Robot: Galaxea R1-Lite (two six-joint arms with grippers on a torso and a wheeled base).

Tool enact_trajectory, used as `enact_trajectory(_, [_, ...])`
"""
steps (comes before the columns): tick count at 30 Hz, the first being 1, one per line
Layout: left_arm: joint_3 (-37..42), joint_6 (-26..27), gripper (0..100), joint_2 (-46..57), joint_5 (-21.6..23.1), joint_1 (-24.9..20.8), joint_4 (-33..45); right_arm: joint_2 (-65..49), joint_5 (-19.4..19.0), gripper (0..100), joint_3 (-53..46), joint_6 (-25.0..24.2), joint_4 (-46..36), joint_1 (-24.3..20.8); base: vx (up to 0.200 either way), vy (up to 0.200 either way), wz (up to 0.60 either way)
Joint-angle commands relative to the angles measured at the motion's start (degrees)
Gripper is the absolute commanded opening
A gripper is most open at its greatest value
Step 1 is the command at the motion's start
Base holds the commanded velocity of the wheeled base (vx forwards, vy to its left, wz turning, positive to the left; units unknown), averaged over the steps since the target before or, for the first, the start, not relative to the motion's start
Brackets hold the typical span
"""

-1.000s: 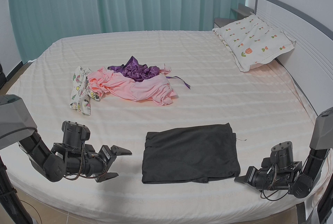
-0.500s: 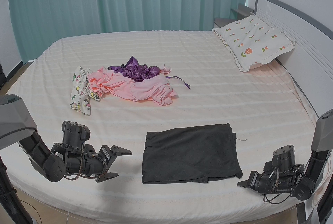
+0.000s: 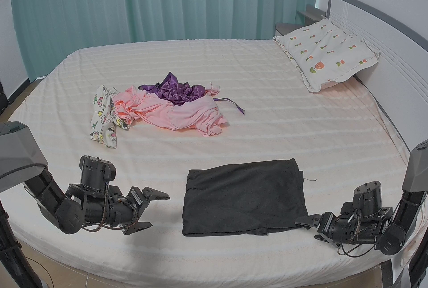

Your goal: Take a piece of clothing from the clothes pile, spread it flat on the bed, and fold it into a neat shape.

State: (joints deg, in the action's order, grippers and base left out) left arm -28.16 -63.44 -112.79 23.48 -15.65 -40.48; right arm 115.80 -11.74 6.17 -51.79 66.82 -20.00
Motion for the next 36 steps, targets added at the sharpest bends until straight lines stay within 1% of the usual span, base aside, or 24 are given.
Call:
enact_trajectory(1, [0.0, 0.0, 100, -0.1, 0.0, 0.0, 0.0, 1.4, 0.0, 100, 3.4, -3.2, 0.2, 0.4, 0.000, 0.000, 0.00])
enact_trajectory(3, [0.0, 0.0, 100, -0.1, 0.0, 0.0, 0.0, 3.2, 0.1, 100, 5.7, -5.2, 0.1, 0.2, 0.000, 0.000, 0.00])
enact_trajectory(9, [-0.1, 0.0, 100, -0.1, 0.0, 0.0, 0.0, 6.2, 0.1, 100, 7.8, -5.8, 0.8, -0.1, 0.000, 0.000, 0.00])
enact_trajectory(10, [-0.1, 0.0, 100, -0.2, 0.0, 0.0, 0.0, 6.2, 0.1, 0, 7.5, -5.7, 1.0, -0.1, 0.000, 0.000, 0.00])
enact_trajectory(17, [-0.1, 0.0, 100, -0.2, 0.0, 0.0, 0.0, 5.7, 0.3, 0, 4.5, -5.1, 1.1, -0.5, 0.000, 0.000, 0.00])
enact_trajectory(36, [-0.1, 0.0, 100, -0.2, -0.4, 0.0, 0.0, 5.1, 0.3, 0, 2.0, -4.2, 2.4, -0.2, 0.000, 0.000, 0.00])
